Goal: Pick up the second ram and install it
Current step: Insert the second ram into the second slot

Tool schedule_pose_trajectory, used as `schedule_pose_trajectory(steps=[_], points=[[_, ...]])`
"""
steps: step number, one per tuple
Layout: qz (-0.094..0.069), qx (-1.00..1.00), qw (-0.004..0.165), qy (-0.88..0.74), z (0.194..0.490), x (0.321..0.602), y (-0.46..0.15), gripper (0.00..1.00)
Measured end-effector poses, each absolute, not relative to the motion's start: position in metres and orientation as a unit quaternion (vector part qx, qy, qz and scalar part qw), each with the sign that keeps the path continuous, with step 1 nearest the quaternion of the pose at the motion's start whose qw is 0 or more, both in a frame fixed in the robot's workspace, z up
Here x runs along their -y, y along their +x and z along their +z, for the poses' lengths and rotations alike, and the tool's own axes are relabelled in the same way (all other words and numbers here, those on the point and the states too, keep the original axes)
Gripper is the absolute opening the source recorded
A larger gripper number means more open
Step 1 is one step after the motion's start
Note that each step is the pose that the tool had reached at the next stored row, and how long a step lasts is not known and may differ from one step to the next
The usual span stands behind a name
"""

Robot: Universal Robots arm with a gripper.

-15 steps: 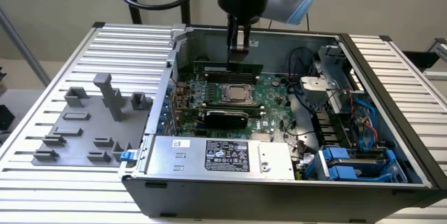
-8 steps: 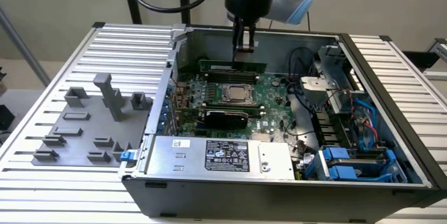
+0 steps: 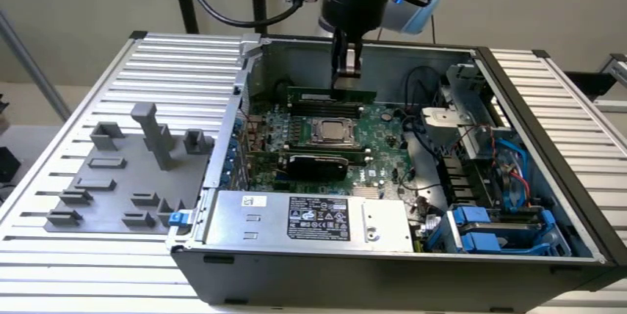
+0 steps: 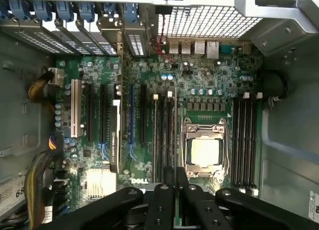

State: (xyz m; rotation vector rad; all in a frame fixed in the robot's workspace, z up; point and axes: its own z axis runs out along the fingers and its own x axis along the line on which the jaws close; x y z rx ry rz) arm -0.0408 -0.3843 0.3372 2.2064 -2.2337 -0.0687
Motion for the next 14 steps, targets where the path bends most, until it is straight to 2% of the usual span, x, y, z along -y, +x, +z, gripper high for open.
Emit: schedule_pose_trajectory(steps=[14], points=[[-0.022,0.724,0.0,0.69,0.322,0.381,-0.038,0.0]])
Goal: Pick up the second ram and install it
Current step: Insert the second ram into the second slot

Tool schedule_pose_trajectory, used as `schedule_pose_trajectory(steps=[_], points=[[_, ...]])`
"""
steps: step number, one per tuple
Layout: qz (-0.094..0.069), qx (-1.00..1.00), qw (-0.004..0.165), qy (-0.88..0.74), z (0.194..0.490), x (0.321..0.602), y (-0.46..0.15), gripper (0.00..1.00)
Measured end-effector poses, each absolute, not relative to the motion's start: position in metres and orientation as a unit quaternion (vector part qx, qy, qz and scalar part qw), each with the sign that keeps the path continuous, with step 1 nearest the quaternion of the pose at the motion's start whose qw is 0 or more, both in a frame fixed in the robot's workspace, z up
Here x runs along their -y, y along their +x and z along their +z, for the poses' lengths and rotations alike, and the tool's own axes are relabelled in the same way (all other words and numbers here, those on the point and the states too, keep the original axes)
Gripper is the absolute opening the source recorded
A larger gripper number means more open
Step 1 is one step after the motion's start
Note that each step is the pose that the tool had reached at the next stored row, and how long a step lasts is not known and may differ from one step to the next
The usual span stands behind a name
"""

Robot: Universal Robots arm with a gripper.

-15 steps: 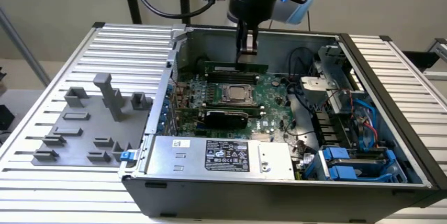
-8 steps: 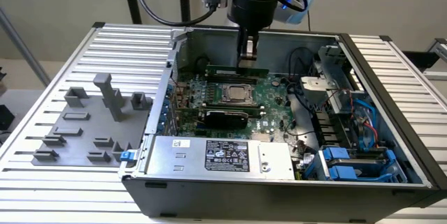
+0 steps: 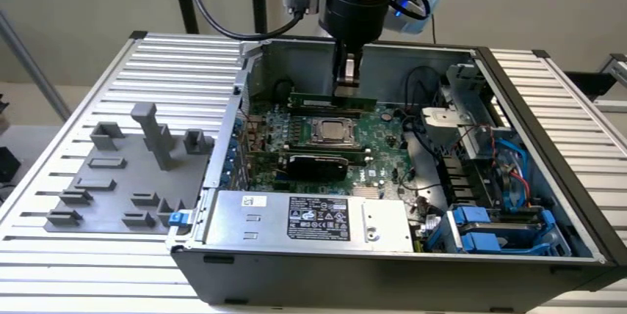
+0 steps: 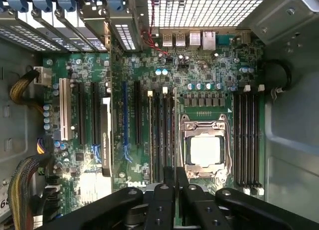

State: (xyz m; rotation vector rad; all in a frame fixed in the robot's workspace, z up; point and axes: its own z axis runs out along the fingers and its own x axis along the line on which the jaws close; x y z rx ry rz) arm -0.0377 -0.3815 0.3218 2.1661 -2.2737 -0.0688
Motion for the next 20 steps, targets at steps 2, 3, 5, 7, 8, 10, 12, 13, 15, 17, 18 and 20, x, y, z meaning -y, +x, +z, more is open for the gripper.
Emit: schedule_pose_trajectory(steps=[2,3,5,7,8,10,12,13,15,17,18,20], points=[[-0.022,0.724,0.0,0.69,0.322,0.381,-0.038,0.0],[-0.022,0.724,0.0,0.69,0.322,0.381,-0.038,0.0],[-0.022,0.724,0.0,0.69,0.322,0.381,-0.038,0.0],[-0.022,0.724,0.0,0.69,0.322,0.381,-0.038,0.0],[-0.022,0.724,0.0,0.69,0.322,0.381,-0.038,0.0],[-0.022,0.724,0.0,0.69,0.321,0.381,-0.038,0.0],[-0.021,0.724,-0.001,0.69,0.317,0.381,-0.038,0.0],[-0.021,0.724,-0.001,0.69,0.315,0.38,-0.039,0.0],[-0.021,0.724,-0.001,0.69,0.312,0.378,-0.04,0.0],[-0.021,0.723,-0.001,0.691,0.308,0.376,-0.04,0.0],[-0.02,0.723,-0.001,0.691,0.306,0.375,-0.041,0.0],[-0.02,0.722,-0.001,0.691,0.303,0.373,-0.042,0.0]])
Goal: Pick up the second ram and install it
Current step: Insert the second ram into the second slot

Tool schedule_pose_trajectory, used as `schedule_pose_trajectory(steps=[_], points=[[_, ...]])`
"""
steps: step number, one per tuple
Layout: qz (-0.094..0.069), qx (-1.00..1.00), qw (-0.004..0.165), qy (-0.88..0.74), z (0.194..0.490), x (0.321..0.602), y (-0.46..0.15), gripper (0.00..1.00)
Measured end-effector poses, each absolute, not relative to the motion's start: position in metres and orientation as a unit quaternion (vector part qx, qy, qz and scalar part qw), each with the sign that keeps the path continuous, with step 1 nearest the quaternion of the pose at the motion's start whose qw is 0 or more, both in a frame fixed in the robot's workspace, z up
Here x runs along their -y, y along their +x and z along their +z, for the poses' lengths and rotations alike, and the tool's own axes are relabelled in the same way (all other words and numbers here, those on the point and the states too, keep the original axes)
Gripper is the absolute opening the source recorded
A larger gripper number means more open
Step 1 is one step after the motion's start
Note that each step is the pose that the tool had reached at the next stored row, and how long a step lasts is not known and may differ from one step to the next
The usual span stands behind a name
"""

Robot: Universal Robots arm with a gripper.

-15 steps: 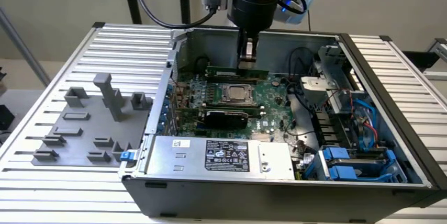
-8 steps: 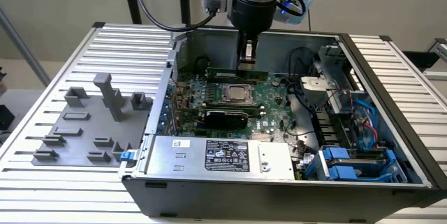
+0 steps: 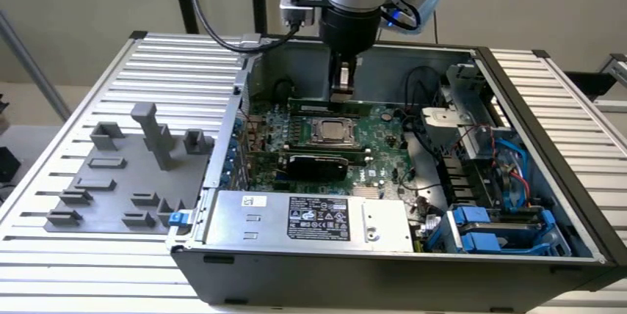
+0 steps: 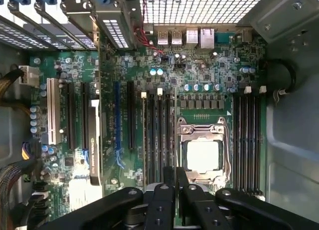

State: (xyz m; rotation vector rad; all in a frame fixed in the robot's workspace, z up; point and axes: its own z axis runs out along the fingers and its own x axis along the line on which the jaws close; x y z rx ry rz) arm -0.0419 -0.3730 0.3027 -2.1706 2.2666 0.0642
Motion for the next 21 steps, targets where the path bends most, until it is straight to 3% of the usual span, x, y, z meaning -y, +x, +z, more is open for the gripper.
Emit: schedule_pose_trajectory(steps=[21], points=[[0.02,-0.715,0.001,-0.698,0.253,0.383,-0.038,0.0]])
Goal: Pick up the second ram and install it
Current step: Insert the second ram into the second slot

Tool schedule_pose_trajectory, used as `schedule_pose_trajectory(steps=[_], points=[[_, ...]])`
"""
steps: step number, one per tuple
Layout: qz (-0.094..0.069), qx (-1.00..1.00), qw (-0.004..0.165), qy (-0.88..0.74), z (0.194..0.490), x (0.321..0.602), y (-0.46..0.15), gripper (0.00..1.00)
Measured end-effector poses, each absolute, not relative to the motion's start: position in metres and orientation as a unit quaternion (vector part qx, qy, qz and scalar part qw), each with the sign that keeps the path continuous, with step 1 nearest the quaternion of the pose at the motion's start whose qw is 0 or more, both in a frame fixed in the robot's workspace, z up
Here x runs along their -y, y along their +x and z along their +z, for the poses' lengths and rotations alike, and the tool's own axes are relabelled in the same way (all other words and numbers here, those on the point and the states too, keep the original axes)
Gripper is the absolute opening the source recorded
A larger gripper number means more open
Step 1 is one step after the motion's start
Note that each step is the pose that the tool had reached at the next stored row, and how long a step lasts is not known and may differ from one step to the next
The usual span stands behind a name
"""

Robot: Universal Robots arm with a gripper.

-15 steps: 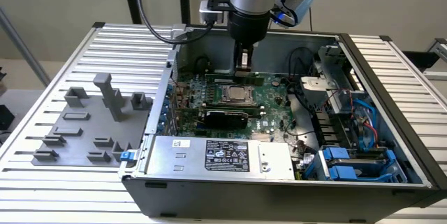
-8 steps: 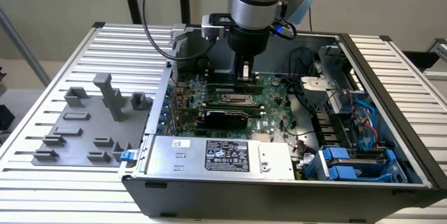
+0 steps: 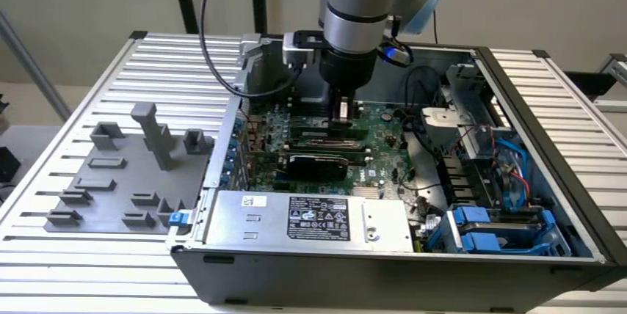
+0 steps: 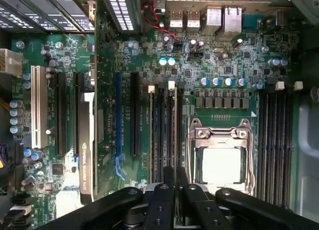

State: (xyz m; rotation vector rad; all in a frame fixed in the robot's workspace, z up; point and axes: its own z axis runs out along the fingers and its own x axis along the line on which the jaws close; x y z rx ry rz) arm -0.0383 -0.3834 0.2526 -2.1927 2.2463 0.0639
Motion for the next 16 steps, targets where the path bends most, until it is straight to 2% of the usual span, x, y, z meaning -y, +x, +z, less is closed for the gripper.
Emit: schedule_pose_trajectory(steps=[8,16], points=[[0.019,-0.716,0.0,-0.698,0.239,0.384,-0.038,0.0],[0.019,-0.716,-0.001,-0.697,0.236,0.384,-0.038,0.0]])
